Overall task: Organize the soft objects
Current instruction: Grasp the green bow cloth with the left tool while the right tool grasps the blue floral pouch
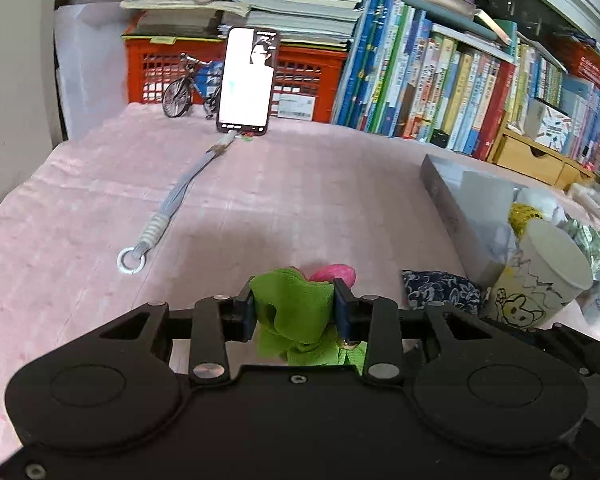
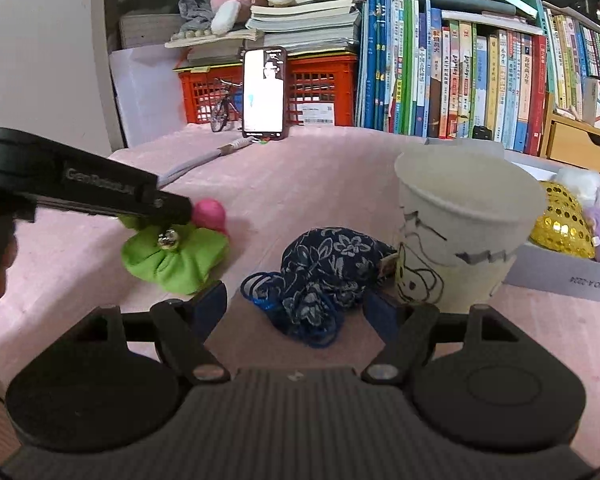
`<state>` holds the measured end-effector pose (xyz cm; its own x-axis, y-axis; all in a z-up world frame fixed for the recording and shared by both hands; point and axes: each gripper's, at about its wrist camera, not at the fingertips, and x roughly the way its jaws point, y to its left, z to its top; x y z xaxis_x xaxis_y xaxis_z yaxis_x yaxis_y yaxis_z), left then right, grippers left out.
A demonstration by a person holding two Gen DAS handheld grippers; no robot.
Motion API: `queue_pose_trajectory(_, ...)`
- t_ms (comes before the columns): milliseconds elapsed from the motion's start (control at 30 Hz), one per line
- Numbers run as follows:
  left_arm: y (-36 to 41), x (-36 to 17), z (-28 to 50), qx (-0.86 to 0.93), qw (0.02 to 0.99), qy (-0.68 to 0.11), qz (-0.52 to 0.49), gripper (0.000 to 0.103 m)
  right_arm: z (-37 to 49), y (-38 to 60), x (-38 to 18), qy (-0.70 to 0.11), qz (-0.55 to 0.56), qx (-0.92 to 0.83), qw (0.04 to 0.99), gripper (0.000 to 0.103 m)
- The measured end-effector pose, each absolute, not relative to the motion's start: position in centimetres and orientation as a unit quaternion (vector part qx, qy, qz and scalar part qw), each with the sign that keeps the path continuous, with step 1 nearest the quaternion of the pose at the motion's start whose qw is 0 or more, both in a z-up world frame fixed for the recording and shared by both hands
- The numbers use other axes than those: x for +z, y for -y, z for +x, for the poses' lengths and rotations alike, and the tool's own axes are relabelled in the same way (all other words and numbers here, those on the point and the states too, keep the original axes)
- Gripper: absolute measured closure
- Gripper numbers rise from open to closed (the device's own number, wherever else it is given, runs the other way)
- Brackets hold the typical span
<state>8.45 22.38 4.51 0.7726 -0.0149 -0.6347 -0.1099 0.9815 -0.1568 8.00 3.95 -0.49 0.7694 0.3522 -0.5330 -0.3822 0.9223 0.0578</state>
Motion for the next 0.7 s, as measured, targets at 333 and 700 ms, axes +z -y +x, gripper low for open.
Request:
queue_pose_trajectory(333,-21.4,4.7,7.2,0.02,0.939,-0.328,-0.1,0.068,7.9,-3.7,0.2,-0.284,-0.039,0.205,0.936,0.053)
queue_pose_trajectory(700,-18.5,4.3,3.8,0.033,0.949,-0.309,-0.058,0.021,4.5,0.0,2.6,-0.268,-0.054,0.261,0.926,0.025)
